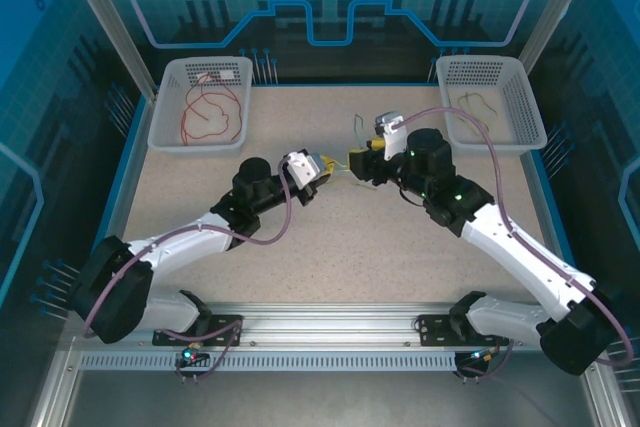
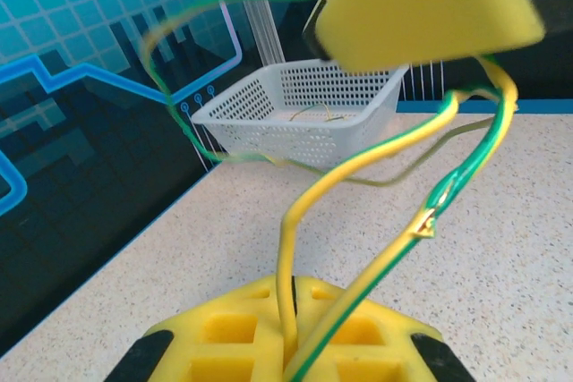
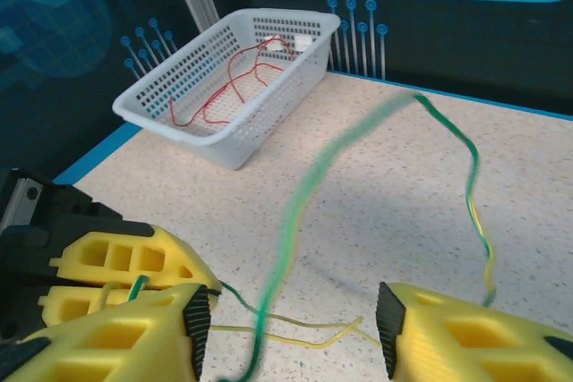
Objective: Untangle the cables
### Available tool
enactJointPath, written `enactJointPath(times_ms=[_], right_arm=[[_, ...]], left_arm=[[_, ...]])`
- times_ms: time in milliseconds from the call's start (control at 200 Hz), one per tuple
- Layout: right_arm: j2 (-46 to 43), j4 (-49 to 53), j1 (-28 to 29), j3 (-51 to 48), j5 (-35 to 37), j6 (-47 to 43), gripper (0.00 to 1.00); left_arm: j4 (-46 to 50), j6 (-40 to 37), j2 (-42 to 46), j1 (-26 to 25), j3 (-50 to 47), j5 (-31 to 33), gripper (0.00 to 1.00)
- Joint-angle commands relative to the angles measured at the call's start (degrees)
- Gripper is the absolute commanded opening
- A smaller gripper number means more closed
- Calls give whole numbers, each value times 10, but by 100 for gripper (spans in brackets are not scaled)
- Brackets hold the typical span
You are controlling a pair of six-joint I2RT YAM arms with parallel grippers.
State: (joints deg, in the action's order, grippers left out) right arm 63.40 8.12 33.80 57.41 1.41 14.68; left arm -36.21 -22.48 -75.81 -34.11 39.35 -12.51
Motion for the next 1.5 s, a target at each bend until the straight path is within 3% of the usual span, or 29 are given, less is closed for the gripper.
enactJointPath(times_ms=[0, 175, 320, 435, 530, 750, 865, 996, 1181, 1286, 1491], right_arm=[[-73, 0, -3, -17, 43, -64, 62], [-149, -45, 8, -53, 32, -144, 66], [-132, -51, 57, -54, -48, -258, 69], [-120, -131, 170, -115, 22, -447, 76], [-90, -174, 212, -129, 71, -550, 80], [-11, -159, 175, -94, 134, -588, 74], [-23, -170, 164, -94, 137, -584, 72], [-54, -189, 160, -106, 129, -590, 76], [-46, -141, 136, -85, 133, -593, 74], [-40, -118, 110, -79, 102, -578, 66], [-27, -88, 71, -77, 83, -535, 14]], left_arm=[[56, -5, 24, 5, 29, 0, 0], [95, -16, 28, 4, 38, -6, 0], [138, -29, 31, 4, 56, -27, 0], [173, -33, 30, 4, 76, -38, 0], [196, -35, 33, 4, 87, -39, 0], [209, -33, 44, 4, 88, -57, 0], [224, -34, 48, 4, 90, -63, 0], [239, -37, 49, 4, 93, -68, 0], [251, -33, 52, 4, 101, -88, 0], [244, -28, 58, 4, 101, -91, 0], [223, -10, 74, 5, 97, -93, 0]])
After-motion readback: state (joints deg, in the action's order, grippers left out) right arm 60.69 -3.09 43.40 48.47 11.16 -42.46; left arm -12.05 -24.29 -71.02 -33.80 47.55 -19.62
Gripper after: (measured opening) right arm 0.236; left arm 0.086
